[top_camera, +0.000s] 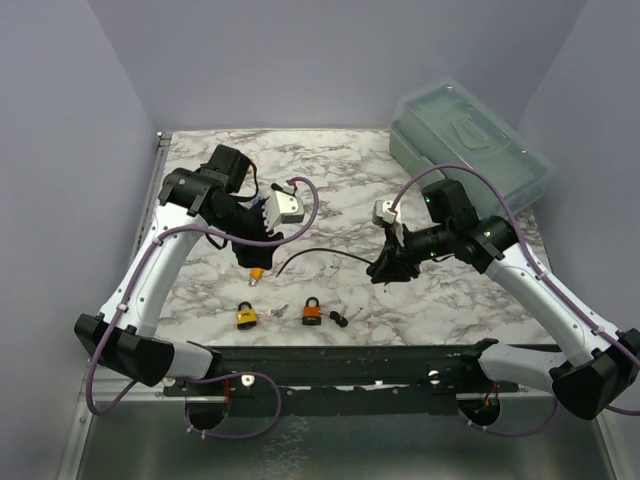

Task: Lock with the key
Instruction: Lock the lock.

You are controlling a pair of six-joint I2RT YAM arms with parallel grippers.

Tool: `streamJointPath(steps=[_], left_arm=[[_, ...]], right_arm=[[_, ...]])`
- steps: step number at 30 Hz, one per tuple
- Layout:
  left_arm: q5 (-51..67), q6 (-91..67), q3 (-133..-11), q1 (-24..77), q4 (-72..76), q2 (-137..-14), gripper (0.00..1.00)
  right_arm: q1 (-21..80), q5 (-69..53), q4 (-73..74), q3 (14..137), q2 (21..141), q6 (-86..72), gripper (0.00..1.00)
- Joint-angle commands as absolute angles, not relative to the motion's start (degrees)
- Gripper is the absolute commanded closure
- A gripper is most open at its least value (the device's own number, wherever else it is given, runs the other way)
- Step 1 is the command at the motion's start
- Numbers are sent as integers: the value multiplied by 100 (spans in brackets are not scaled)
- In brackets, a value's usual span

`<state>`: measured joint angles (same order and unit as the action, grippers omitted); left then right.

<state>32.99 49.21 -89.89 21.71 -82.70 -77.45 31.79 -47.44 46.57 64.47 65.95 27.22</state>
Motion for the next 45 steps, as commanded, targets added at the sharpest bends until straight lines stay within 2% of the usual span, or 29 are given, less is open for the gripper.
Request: streamJointPath(steps=[1,11,22,30,32,35,40,45], left_arm=[[3751,5099,-8882,2212,-8543,-7922,41],[3908,5027,-8677,2585,-8343,-8197,42],[3786,4904,-8378,2795,-7915,-8243,52],[3744,4896,-8323,2872,-7772,-8241,70],[3736,4896,-8323,2874,-7770,-8243,80],[3710,4889,-8330,2874,-7778,-8219,100],[4124,4405,-8530,2875,-7589,-8139,100],[4733,3158,-8347,2874,-6178,-7593,100]], right_arm=[[3155,-4778,4672,6429,6513,2723,100],[3155,-4878,4647,6442,6530,2768,100],[3154,-4956,4623,6469,6546,2790,100],[3155,-5009,4632,6478,6543,2804,100],[3155,-4995,4633,6478,6541,2808,100],[3151,-4964,4613,6456,6532,2779,100],[3155,-4748,4277,6413,6500,2391,100],[3155,-4499,3284,6199,6328,1630,100]])
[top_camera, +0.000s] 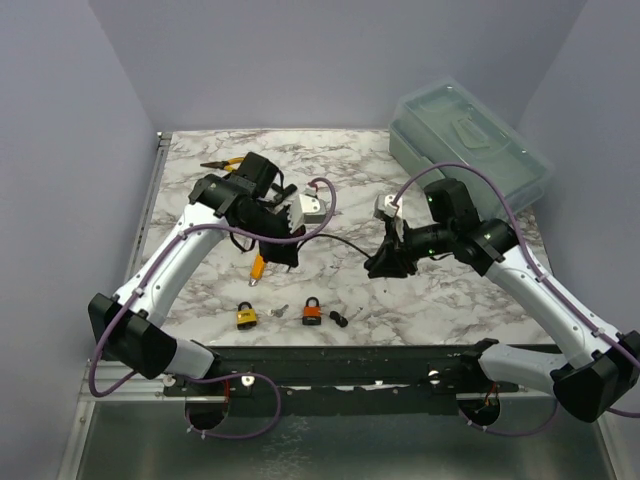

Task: Lock with the key
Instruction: Lock the lock.

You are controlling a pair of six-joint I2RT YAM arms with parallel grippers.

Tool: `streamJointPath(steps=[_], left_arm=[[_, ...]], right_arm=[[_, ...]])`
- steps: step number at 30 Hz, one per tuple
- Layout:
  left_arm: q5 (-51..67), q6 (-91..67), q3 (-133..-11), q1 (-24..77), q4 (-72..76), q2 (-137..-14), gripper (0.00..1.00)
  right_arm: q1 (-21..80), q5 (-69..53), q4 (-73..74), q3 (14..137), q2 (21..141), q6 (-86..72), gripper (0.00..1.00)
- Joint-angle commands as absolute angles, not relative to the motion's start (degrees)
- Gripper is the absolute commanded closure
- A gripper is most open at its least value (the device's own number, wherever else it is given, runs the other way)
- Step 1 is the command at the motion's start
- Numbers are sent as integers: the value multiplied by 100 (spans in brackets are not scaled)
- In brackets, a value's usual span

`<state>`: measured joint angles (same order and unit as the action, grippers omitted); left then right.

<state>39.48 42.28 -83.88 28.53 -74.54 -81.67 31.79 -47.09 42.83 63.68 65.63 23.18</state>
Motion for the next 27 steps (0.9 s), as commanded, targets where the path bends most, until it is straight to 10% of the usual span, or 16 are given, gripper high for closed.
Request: streamJointPath(steps=[1,27], left_arm=[[4805,2899,-8288,2881,-5847,-7489,100],[4810,-2185,-7356,3461,-620,-6872,100]], right_arm=[[3155,-4452,3027,6126,6268,1483,100],[3154,-4529,-470,4881,5280,536,100]])
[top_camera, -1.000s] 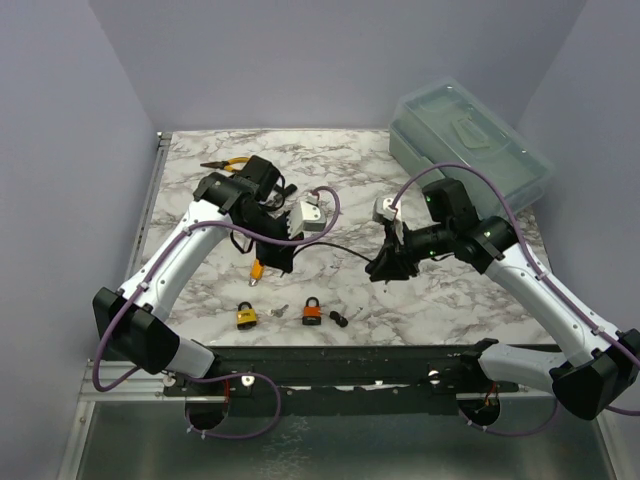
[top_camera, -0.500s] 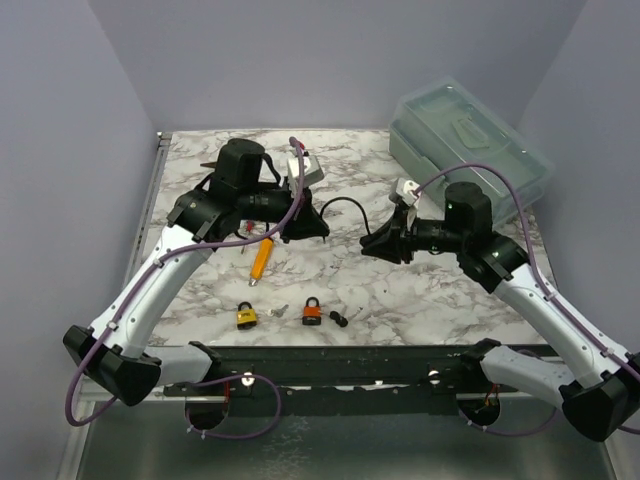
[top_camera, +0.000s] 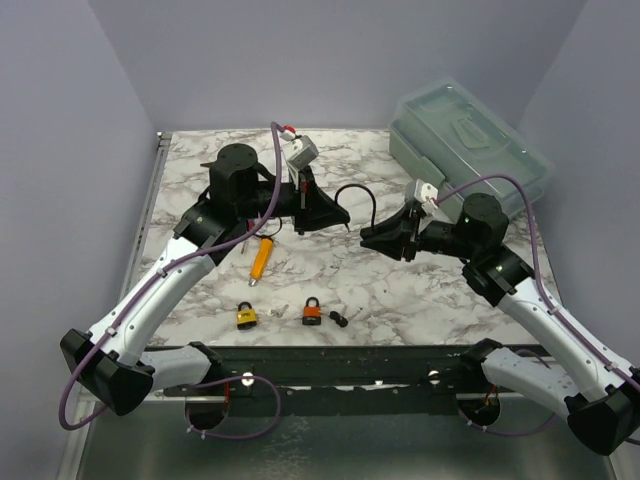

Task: Lock with the key
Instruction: Lock the lock.

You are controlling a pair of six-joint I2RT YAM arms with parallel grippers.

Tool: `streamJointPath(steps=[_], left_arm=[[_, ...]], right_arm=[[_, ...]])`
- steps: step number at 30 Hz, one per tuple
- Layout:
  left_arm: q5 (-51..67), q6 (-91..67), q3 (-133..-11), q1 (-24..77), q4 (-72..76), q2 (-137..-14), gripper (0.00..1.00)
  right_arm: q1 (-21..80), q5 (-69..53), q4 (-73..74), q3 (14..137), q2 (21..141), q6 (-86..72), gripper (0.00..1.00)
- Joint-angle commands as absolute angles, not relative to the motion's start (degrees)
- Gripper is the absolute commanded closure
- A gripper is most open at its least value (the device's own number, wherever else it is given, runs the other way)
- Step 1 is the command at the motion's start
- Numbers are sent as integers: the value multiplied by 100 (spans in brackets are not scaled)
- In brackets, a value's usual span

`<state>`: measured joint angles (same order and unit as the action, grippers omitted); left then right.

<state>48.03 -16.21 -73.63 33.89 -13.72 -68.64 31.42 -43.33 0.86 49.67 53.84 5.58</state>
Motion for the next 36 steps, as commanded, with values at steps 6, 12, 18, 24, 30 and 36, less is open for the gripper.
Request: streamJointPath(steps=[6,12,18,24,30,36], left_arm=[[4821,-2547,-7285,3525,-234,-6990,100],[4858,-2554,-7234,3575,-76,-7061,100],[4879,-2534,-7236,3633,-26,-7132,100],[4872,-2488,-7128,3656,-26,-7136,100],[4866,-2354,-6944,3697,-31,-7081,100],[4861,-2196,-6872,3756,-123,-7078,100]], right_arm=[[3155,-4544,-709,4860,5332,358,100],[3153,-4561,-821,4881,5369,210,100],[3155,-4654,-790,4863,5417,225,100],[3149,-4677,-836,4888,5442,172,100],[3155,-4423,-946,4984,5534,-267,100],[3154,-4282,-1176,5080,5597,-685,100]])
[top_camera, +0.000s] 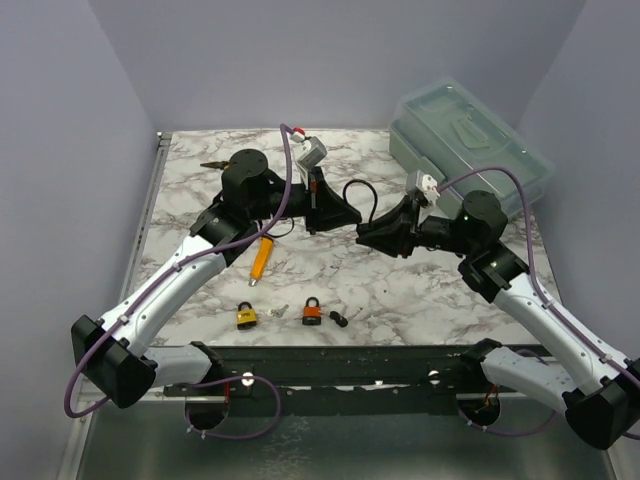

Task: Lock with the key
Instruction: Lock the lock.

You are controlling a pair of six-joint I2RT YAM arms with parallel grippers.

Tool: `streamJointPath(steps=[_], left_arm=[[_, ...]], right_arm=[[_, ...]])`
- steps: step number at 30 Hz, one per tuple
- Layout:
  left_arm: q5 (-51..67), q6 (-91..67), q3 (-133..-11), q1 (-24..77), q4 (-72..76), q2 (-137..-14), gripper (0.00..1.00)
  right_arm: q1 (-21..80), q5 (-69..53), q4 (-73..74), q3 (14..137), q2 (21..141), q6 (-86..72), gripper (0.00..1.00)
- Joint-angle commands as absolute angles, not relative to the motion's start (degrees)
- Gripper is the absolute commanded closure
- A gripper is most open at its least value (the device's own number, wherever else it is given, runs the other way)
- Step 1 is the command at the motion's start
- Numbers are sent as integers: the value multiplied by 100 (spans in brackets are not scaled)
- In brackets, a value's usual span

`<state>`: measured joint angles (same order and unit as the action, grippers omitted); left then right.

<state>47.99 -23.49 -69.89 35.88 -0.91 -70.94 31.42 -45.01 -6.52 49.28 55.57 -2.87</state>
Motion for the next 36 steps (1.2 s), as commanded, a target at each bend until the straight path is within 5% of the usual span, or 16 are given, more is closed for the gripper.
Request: streamJointPath(steps=[1,25,34,36], left_arm=[[4867,-2205,-6873,3773,-123,-7085,100],[4957,-2919,-5863,4122,-26,-7127,100],[5010,-2291,-6433,3952,-357,-7113,100],[5143,-2038,-6654,3806,-562,-7074,90]], right_arm=[[3152,-4238,-1212,5101,5612,-725,100],[3155,-4109,-1774,5659,5854,-286,100],[3155,-4092,-1315,5353,5708,-641,100],[3155,-4066,-1172,5230,5612,-663,100]])
